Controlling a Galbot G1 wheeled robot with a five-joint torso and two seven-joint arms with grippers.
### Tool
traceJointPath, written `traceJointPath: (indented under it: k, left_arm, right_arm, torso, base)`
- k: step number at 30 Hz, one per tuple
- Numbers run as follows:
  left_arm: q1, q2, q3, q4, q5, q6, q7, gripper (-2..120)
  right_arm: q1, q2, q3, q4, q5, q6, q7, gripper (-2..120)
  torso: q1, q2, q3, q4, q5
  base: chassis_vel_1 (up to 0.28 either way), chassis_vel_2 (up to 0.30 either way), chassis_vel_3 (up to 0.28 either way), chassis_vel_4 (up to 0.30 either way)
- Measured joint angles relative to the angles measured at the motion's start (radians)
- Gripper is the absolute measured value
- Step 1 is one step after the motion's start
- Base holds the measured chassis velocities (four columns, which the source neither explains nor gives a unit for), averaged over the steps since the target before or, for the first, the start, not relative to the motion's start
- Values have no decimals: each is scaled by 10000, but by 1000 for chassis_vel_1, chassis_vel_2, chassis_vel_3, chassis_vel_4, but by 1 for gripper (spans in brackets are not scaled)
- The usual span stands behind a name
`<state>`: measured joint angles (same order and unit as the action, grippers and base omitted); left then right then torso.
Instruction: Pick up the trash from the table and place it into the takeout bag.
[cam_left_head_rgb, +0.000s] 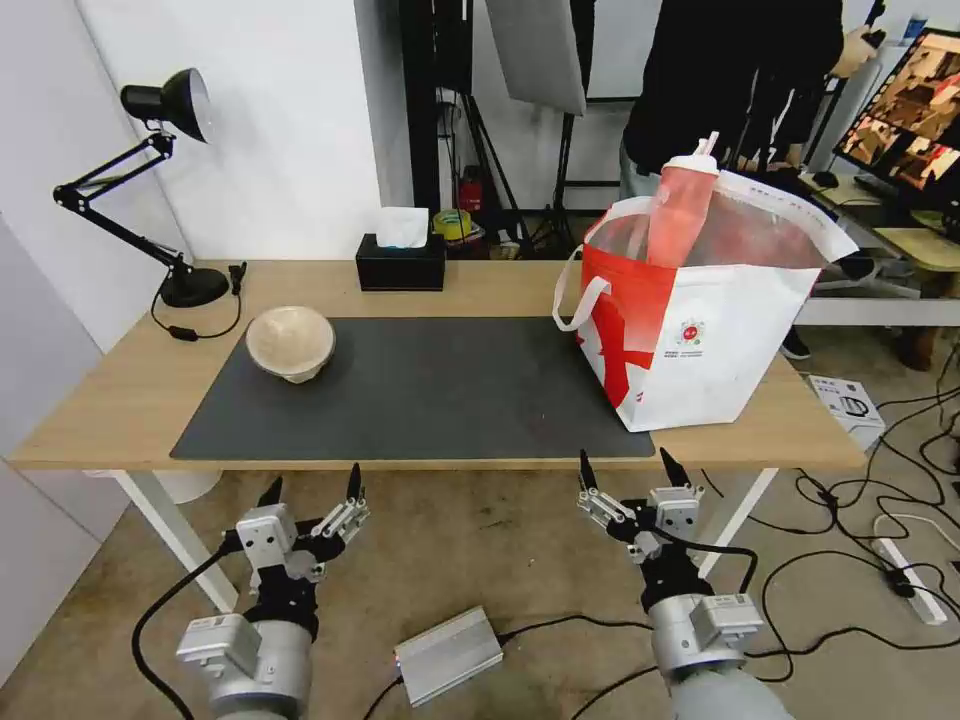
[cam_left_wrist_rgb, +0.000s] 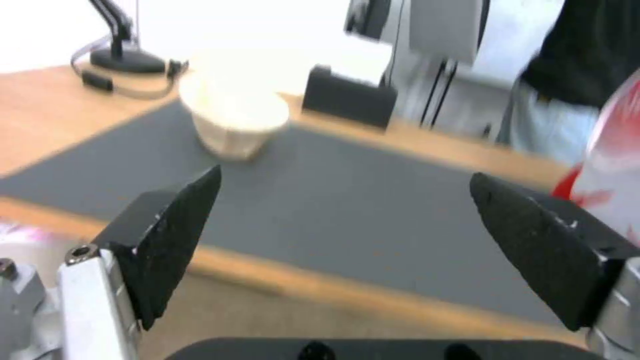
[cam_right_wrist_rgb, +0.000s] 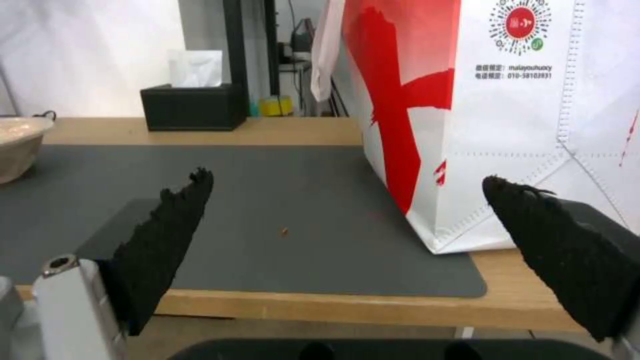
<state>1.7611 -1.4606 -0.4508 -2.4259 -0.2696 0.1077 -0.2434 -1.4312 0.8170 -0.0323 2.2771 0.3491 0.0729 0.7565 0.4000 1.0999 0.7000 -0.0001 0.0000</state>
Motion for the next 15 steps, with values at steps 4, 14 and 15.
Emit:
traceJointPath:
  k: [4,14,15]
  left_arm:
    - [-340,164,-203,-2,-853,-85,-196,100]
    - [-1320,665,-593,81,-3039,301,-904,100]
    - [-1432,727,-633,111,-3299,336,-987,100]
  right_arm:
    - [2,0,0,0,1,0,-1,100]
    - [5,0,-1,0,2,0,-5,100]
    - [4,0,-1,0,1,0,-6,100]
  torso:
    - [0,0,0,1,0]
    - [0,-1,0,1,-1]
    - [0,-1,0,1,-1]
  base:
    - [0,0,0,0]
    - [0,0,0,0]
    - [0,0,0,0]
